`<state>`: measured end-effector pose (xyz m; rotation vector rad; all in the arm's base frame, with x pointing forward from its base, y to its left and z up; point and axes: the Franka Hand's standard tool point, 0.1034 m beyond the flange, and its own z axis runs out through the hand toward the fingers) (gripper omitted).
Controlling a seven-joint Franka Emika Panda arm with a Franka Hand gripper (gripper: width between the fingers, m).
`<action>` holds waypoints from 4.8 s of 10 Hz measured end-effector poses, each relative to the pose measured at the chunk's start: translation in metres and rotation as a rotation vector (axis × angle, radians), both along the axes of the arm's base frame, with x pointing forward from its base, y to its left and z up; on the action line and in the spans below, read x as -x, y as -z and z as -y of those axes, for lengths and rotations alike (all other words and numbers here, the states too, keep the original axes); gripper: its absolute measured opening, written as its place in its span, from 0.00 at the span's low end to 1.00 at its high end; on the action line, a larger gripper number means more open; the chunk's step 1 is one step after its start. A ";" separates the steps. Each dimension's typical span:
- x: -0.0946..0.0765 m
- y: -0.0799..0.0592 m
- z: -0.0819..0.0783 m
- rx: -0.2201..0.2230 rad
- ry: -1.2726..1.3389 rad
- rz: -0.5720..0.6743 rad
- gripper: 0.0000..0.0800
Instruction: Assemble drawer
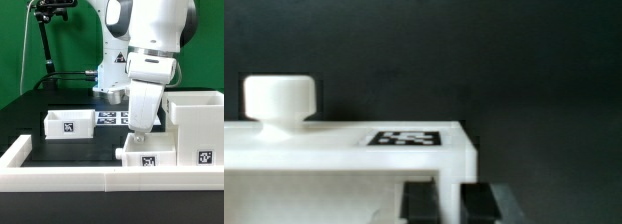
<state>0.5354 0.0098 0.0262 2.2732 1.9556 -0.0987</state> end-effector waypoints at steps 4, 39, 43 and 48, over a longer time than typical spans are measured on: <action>-0.001 0.000 0.006 0.020 -0.121 -0.008 0.06; -0.001 -0.001 0.024 0.037 -0.285 0.099 0.06; -0.001 0.000 0.025 0.037 -0.283 0.099 0.06; -0.001 -0.001 0.028 0.040 -0.280 0.096 0.06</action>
Offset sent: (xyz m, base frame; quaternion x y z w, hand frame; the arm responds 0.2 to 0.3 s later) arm -0.0079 0.0058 -0.0114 -0.0167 -0.0482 -0.1927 0.9799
